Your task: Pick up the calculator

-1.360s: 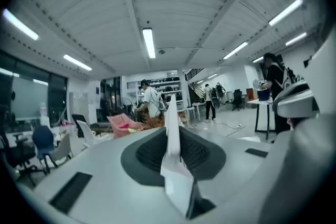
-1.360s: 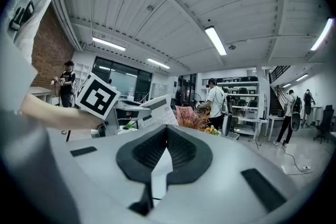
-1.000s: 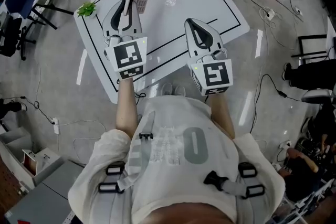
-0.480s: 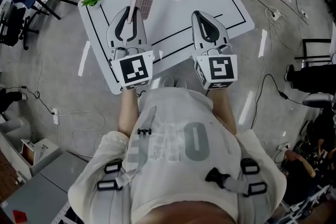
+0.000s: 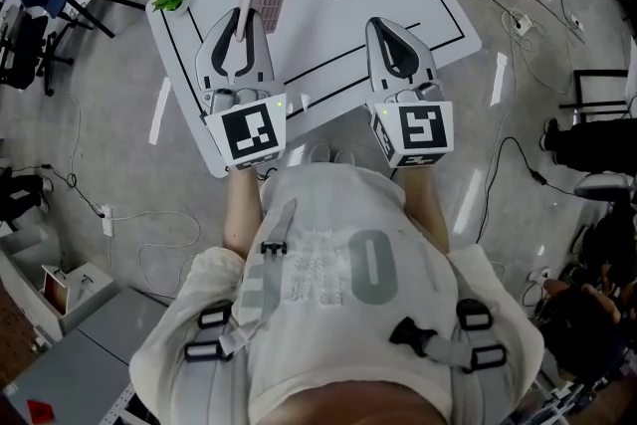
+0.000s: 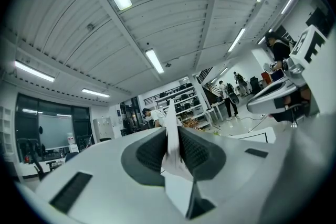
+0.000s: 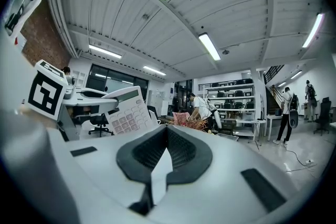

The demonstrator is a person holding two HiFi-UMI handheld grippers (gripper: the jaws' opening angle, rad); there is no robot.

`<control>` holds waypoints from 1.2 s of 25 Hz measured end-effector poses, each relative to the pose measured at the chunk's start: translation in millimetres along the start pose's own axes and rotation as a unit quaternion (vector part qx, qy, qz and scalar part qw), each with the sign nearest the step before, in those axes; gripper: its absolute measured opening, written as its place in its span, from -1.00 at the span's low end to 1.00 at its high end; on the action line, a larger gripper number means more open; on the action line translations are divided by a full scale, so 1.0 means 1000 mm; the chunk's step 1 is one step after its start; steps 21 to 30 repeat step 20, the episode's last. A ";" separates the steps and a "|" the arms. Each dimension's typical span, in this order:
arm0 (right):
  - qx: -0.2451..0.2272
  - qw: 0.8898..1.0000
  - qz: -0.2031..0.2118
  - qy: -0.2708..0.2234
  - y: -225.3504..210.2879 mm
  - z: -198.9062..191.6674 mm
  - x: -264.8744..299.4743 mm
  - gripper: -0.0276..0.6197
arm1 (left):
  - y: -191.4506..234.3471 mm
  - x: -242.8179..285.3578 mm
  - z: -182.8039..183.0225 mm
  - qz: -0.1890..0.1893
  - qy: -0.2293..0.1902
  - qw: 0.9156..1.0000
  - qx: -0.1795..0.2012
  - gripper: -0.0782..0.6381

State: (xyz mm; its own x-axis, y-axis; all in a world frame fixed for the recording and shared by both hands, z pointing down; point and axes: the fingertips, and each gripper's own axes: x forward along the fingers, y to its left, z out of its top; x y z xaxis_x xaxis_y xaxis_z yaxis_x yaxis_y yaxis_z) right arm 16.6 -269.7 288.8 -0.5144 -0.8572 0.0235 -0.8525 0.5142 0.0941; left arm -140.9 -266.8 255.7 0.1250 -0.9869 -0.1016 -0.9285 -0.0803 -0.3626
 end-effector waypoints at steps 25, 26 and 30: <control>0.015 1.000 -0.010 -0.006 -0.003 0.001 -0.009 -0.90 | 0.003 -0.005 0.015 0.002 -0.009 1.000 -0.001 -0.58; 0.015 1.000 -0.010 -0.006 -0.003 0.001 -0.009 -0.90 | 0.003 -0.005 0.015 0.002 -0.009 1.000 -0.001 -0.58; 0.015 1.000 -0.010 -0.006 -0.003 0.001 -0.009 -0.90 | 0.003 -0.005 0.015 0.002 -0.009 1.000 -0.001 -0.58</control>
